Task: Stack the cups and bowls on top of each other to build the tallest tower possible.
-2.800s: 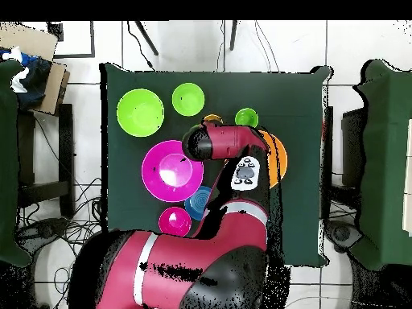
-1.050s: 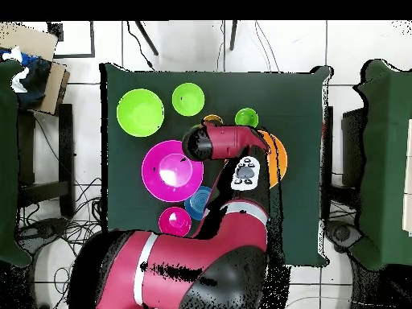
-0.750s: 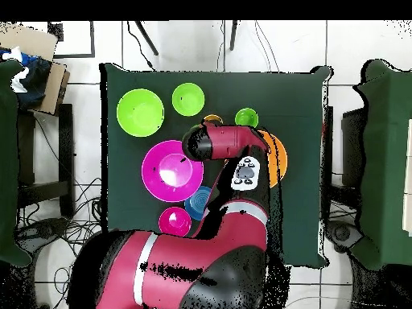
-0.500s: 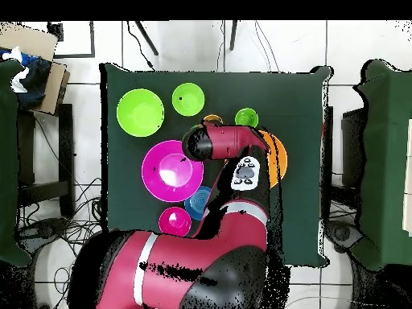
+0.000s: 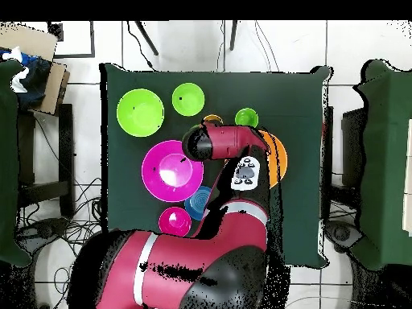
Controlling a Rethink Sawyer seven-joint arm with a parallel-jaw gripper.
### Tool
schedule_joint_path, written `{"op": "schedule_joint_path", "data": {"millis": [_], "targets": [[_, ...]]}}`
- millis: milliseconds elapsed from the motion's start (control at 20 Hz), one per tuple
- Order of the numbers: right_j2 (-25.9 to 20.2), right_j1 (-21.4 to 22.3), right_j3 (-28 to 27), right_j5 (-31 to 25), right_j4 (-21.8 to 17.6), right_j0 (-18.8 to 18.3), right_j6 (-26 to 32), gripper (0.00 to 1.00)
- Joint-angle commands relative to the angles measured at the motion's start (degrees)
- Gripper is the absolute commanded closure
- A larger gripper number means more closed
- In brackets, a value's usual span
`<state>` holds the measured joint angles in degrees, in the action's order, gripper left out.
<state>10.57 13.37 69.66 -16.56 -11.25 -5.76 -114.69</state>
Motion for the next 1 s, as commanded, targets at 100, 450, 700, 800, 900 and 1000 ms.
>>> {"op": "schedule_joint_path", "data": {"millis": [100,450,700,800,900,1000], "targets": [[-5.0,-0.3,1.9,-5.3,-0.2,1.0,-2.0,0.0],[-5.1,-0.2,1.9,-5.4,-0.2,0.9,-1.9,0.0],[-5.3,-0.1,1.9,-5.5,-0.1,0.8,-1.7,1.0],[-5.2,-0.2,1.7,-5.1,-0.2,0.9,-1.9,1.0],[-5.3,-0.4,1.7,-4.7,-0.3,0.8,-2.0,1.0],[-5.3,-0.2,2.0,-4.5,-0.3,0.8,-2.1,1.0]]}}
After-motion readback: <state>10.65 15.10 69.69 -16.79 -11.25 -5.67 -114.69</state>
